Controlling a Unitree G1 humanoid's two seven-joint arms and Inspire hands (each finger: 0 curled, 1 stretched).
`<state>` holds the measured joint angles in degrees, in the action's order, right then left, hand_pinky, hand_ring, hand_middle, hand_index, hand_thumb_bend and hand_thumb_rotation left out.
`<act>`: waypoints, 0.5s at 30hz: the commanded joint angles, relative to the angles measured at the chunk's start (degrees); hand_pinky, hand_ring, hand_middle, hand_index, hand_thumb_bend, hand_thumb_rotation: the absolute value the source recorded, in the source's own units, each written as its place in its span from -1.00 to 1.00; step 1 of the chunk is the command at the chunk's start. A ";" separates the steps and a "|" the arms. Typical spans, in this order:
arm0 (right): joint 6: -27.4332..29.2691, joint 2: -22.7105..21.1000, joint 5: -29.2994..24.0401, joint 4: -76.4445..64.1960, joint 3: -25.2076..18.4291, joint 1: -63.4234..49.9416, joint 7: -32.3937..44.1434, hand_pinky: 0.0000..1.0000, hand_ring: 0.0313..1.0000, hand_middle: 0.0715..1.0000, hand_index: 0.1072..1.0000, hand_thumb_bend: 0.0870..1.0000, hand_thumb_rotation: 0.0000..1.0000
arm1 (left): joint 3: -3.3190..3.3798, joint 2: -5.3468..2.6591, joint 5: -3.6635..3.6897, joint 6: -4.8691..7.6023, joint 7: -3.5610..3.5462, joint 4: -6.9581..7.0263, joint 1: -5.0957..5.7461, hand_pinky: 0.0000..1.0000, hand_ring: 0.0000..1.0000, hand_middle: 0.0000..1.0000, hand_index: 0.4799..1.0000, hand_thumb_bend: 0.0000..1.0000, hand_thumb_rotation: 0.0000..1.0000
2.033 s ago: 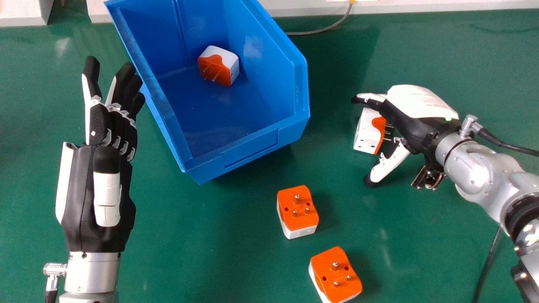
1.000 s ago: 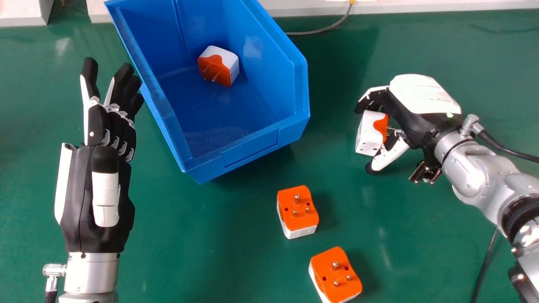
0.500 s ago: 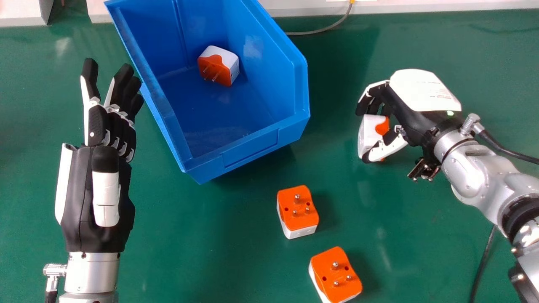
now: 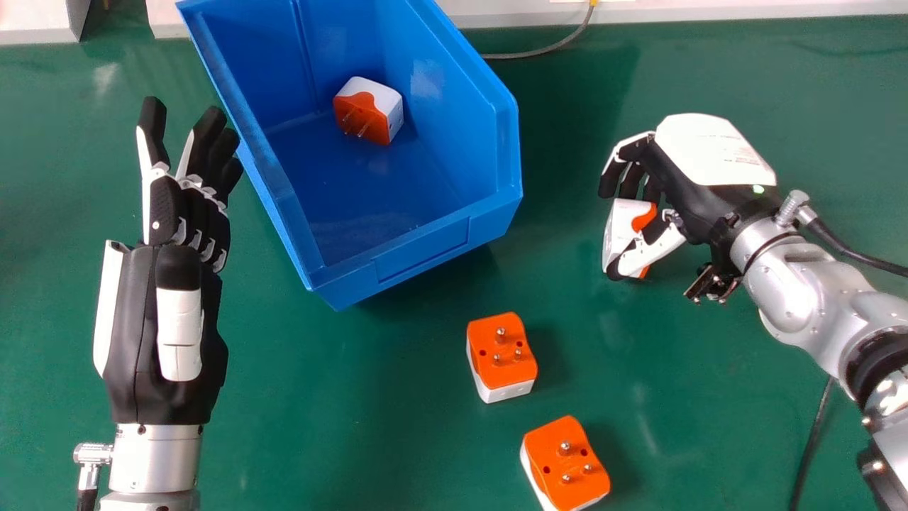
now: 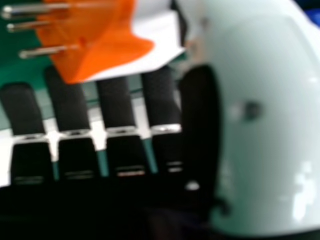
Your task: Pick all objects and put in blue box
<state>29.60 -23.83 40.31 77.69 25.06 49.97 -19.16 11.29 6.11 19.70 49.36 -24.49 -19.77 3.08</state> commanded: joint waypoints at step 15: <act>9.12 -2.49 -11.28 -3.24 -10.17 0.32 5.35 -0.22 -0.23 -0.12 -0.05 -0.06 -1.00 | 0.13 -0.13 0.22 1.26 -0.53 -0.23 -0.72 0.95 0.92 0.94 0.89 0.76 0.88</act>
<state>36.91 -24.86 31.27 76.05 16.61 49.89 -14.29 11.28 5.97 19.89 49.37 -24.83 -20.16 2.99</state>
